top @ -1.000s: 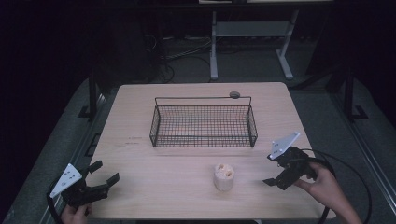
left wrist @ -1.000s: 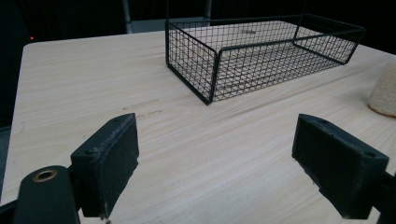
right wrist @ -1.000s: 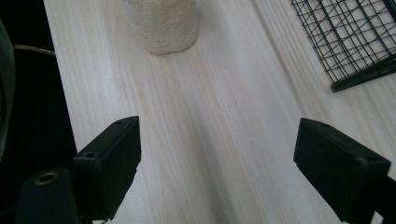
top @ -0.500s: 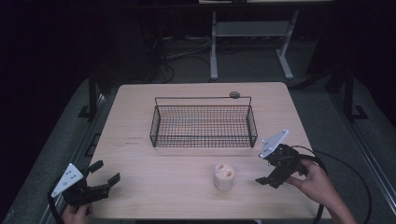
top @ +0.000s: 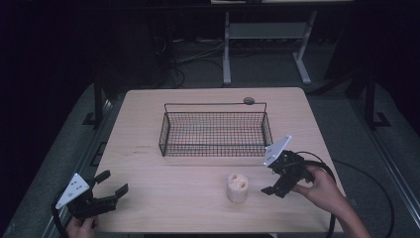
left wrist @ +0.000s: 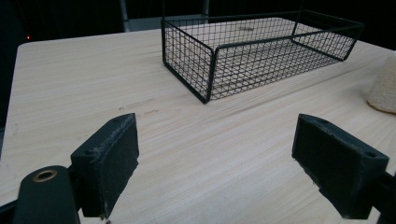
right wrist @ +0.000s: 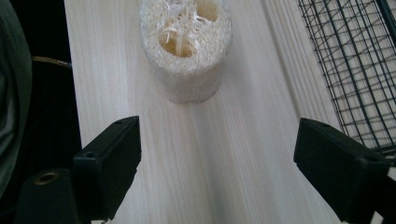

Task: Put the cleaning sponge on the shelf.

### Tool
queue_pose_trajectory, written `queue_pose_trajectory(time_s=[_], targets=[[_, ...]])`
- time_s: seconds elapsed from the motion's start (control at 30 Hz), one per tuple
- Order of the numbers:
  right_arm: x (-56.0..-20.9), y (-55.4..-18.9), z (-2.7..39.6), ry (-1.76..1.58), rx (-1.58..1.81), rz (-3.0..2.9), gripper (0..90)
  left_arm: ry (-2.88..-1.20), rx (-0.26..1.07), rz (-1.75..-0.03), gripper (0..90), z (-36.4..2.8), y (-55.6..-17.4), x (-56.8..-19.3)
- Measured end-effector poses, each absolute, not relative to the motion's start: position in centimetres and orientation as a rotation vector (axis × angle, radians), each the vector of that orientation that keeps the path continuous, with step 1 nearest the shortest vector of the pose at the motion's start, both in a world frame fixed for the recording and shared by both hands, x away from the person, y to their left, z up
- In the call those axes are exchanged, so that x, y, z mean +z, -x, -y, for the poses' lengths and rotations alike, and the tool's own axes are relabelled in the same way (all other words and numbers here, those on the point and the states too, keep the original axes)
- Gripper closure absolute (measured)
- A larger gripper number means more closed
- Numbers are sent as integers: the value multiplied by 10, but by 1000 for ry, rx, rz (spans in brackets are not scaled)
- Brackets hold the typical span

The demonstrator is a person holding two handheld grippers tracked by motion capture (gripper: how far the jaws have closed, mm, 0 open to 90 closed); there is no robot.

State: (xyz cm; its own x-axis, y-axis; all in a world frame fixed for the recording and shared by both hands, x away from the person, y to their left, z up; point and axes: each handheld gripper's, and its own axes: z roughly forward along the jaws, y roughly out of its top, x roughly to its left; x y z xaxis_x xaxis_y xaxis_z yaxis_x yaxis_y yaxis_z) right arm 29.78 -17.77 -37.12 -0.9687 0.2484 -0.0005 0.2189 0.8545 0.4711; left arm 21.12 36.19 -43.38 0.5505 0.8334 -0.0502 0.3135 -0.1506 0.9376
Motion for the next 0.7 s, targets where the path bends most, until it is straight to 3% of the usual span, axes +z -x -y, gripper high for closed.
queue_pose_trajectory(time_s=[0.7], targets=[[-373,-306,134,-253,720,-3024,150,-1726,607,-960,139,-361,-212,-434]])
